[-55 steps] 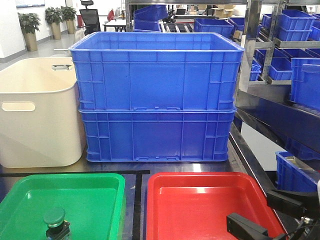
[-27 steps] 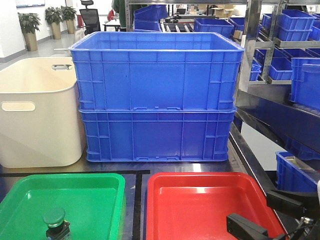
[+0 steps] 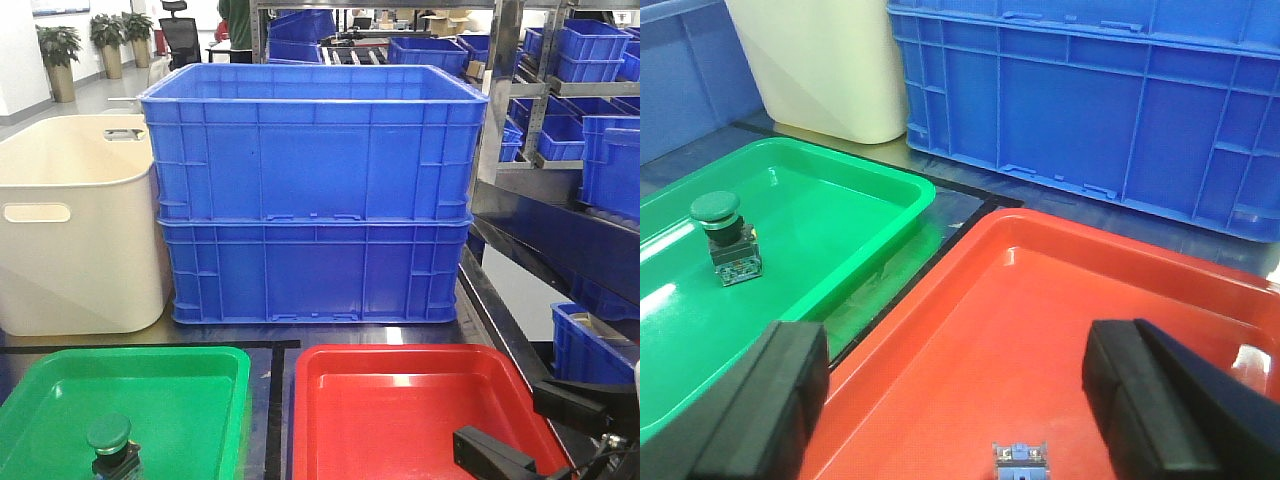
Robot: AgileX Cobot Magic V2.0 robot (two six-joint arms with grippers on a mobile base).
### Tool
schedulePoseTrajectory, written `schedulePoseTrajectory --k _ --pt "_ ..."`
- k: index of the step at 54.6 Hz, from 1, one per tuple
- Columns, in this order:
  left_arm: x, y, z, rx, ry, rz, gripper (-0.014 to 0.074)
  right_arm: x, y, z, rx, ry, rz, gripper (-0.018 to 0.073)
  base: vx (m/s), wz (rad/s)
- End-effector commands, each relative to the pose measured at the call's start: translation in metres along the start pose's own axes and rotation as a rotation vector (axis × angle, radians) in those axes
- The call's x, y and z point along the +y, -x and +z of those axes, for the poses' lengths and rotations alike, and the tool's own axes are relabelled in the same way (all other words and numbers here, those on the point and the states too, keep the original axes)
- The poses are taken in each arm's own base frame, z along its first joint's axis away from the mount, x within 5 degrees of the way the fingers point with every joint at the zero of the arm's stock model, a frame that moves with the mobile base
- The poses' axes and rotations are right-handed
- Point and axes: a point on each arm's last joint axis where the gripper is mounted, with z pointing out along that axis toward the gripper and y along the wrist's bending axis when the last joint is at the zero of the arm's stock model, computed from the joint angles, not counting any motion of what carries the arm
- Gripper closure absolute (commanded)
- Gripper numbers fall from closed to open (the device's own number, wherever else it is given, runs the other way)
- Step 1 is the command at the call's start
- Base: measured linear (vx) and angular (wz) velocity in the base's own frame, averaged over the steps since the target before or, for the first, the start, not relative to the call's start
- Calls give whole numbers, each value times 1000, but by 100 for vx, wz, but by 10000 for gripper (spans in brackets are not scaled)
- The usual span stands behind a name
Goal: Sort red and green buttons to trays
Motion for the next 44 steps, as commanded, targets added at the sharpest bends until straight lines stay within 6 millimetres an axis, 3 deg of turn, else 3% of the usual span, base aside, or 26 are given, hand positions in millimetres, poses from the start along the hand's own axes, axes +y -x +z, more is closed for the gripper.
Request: schedulePoseTrajectory --k 1,14,21,31,44 --pt "-1 15 -2 -112 -6 -12 602 0 17 -6 -114 -14 -13 -7 0 0" --pt "-1 15 -2 -112 -6 -12 602 -2 18 -7 -123 -33 -87 -3 0 0" --pt "-1 15 -2 -112 -6 -12 602 -1 21 -19 -153 -35 -102 36 0 0" --pt "-1 15 -2 -112 -6 -12 602 1 18 -41 -210 -34 -105 223 0 0" --pt "-1 15 -2 -112 -6 -12 602 -4 -38 -65 -325 -73 -92 559 0 0"
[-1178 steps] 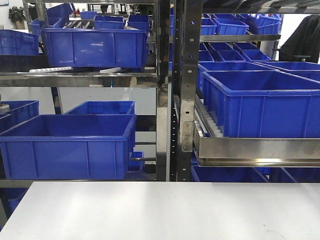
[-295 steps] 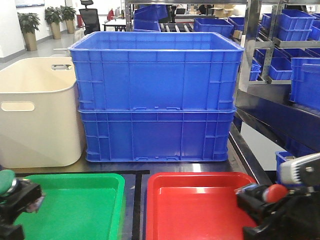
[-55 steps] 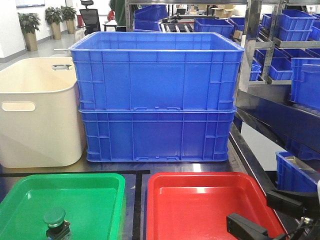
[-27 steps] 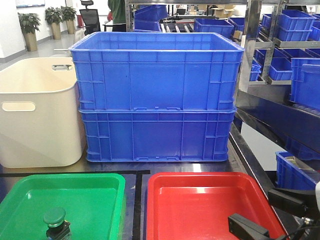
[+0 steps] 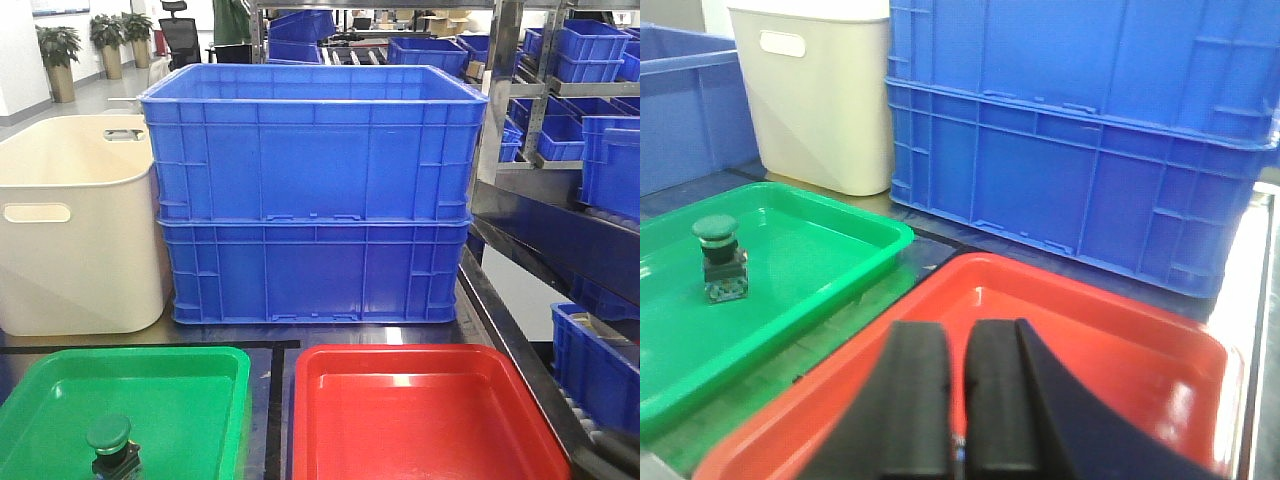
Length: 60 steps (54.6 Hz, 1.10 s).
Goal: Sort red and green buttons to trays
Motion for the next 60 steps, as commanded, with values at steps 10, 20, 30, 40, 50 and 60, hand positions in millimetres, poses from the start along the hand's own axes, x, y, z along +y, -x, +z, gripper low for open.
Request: schedulePoseTrajectory --k 10,20,30,40,50,60 --pt "-1 15 -2 -112 -6 -12 602 -14 -36 -26 -147 -214 7 573 0 0" --pt "-1 15 -2 -112 -6 -12 602 -25 -51 -40 -135 -446 -32 571 0 0" --pt "-1 15 -2 -112 -6 -12 602 -30 -63 -46 -113 -575 -56 568 0 0" --pt "-1 15 -2 -112 -6 -12 602 -29 -93 -43 -103 -574 33 568 0 0" --pt "-1 15 -2 -112 -6 -12 602 -25 -121 -44 -223 -572 -6 568 0 0" --pt "-1 15 -2 -112 -6 -12 602 -25 -125 -44 -172 -573 -2 567 0 0"
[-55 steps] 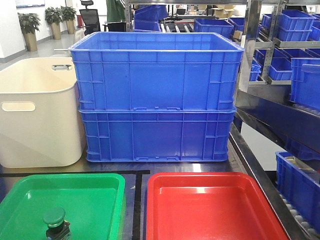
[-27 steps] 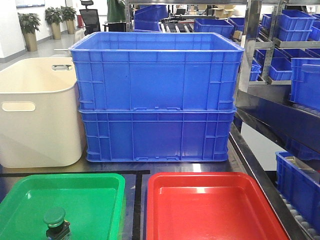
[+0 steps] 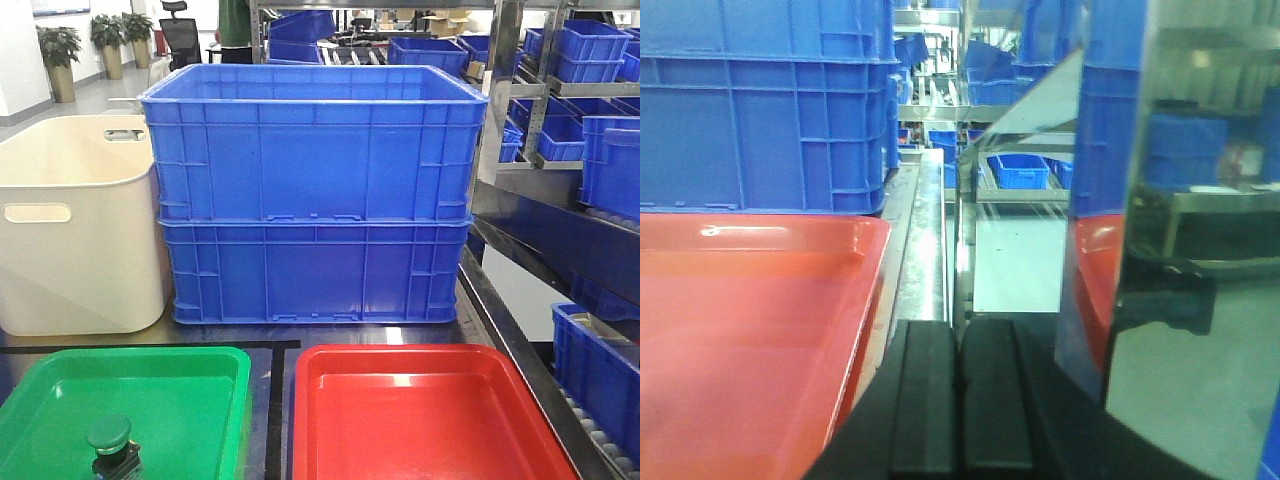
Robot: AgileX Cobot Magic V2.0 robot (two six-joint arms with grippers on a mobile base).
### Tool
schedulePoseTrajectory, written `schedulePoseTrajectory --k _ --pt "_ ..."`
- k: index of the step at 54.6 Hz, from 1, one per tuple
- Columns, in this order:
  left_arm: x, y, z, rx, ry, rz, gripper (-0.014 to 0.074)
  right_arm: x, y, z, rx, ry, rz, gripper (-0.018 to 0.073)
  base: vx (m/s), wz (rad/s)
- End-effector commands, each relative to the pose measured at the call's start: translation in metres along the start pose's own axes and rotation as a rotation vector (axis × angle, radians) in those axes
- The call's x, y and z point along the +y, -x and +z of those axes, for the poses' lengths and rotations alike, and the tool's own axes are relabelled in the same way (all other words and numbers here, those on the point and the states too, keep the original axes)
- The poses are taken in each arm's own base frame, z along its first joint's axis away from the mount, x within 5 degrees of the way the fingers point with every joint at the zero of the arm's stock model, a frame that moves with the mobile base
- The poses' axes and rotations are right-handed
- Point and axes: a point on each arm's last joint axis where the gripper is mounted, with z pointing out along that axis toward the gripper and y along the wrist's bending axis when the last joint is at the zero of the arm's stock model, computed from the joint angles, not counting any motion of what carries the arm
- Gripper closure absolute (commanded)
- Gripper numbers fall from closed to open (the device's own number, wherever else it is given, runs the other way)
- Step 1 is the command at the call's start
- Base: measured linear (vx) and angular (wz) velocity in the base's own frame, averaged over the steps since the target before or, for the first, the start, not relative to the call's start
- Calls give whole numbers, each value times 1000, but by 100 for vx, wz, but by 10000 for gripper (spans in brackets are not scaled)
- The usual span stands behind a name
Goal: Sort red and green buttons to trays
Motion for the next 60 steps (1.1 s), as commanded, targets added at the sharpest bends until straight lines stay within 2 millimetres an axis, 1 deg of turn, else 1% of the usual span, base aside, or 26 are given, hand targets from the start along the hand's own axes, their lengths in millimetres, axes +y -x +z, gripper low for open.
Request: schedulePoseTrajectory --k 1,60 --pt "-1 15 -2 -111 -6 -12 602 0 2 -1 -65 3 -12 566 0 0" --pt "-1 15 -2 -111 -6 -12 602 0 -1 0 -36 1 -10 565 0 0"
